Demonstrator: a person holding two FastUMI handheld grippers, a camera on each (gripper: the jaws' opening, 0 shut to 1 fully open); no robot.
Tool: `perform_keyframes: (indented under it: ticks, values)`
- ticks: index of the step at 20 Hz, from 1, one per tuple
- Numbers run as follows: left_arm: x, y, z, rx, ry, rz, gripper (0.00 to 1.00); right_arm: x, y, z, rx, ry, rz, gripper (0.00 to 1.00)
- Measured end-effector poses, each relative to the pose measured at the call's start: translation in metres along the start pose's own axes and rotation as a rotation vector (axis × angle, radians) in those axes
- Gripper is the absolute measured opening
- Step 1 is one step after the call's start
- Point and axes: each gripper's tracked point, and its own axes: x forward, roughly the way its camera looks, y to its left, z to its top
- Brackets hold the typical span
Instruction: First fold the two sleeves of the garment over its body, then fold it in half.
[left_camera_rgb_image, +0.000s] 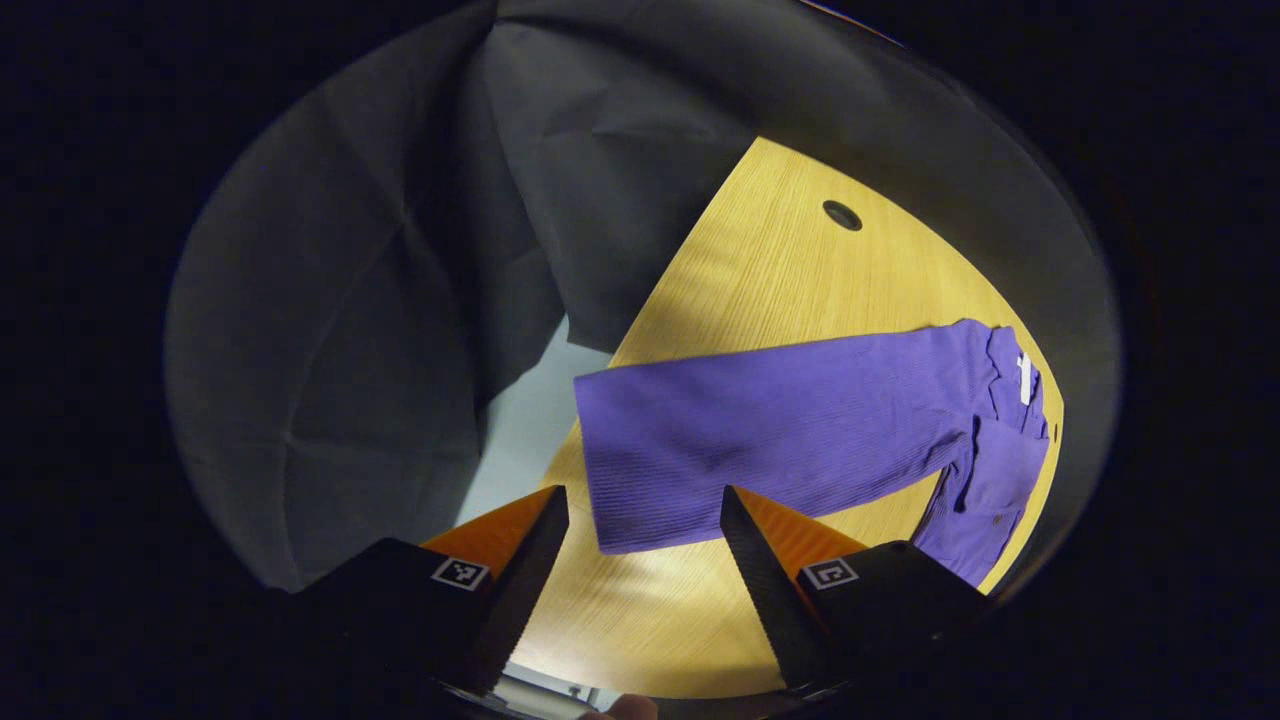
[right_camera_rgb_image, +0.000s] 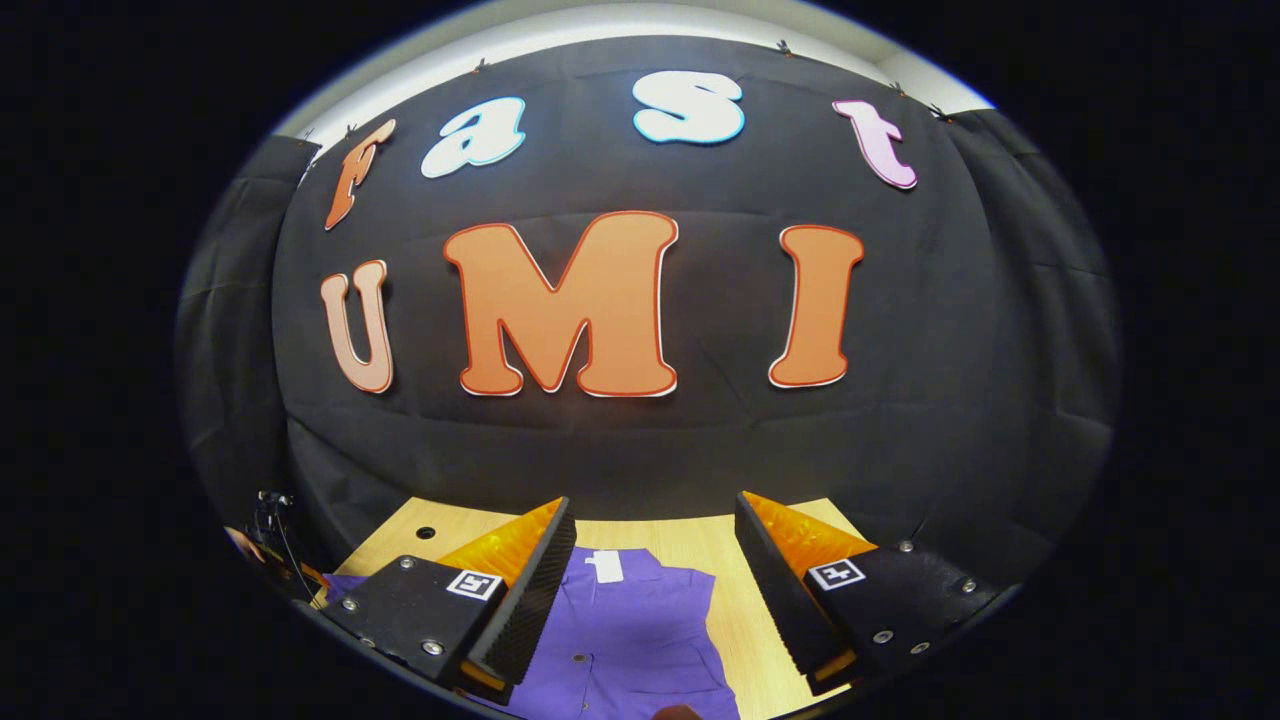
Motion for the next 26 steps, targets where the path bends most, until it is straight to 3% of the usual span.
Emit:
perform_keyframes:
  ticks: [4, 5, 9, 12, 13, 15, 18, 21, 26]
  values:
    - [0.026, 0.003, -0.002, -0.043, 0.081, -0.006, 0.99, -0.017, -0.009, -0.008, 0.004, 0.007, -0.04, 1.0]
    - [0.033, 0.005, -0.001, -0.044, 0.089, 0.0, 0.99, -0.02, -0.012, -0.01, -0.005, 0.011, -0.053, 0.95]
    - [0.041, 0.011, 0.002, -0.029, 0.113, 0.033, 0.97, -0.029, -0.016, -0.011, -0.023, 0.034, -0.064, 0.95]
    - [0.044, 0.009, 0.005, -0.006, 0.116, 0.071, 0.84, -0.033, -0.023, -0.011, -0.046, 0.038, -0.074, 0.95]
    - [0.045, 0.005, 0.004, -0.002, 0.127, 0.068, 0.78, -0.036, -0.025, -0.012, -0.056, 0.041, -0.077, 1.0]
    - [0.05, -0.007, 0.005, -0.003, 0.13, 0.055, 0.55, -0.041, -0.032, -0.015, -0.079, 0.046, -0.078, 0.95]
    - [0.047, -0.019, 0.002, -0.021, 0.133, 0.046, 0.1, -0.048, -0.05, -0.021, -0.112, 0.06, -0.086, 0.95]
    - [0.023, -0.041, 0.007, -0.041, 0.083, 0.0, 0.07, -0.053, -0.07, -0.022, -0.111, 0.057, -0.083, 0.95]
    - [-0.044, -0.093, 0.015, 0.034, -0.032, -0.046, 0.07, -0.053, -0.11, -0.014, -0.073, 0.033, -0.072, 0.95]
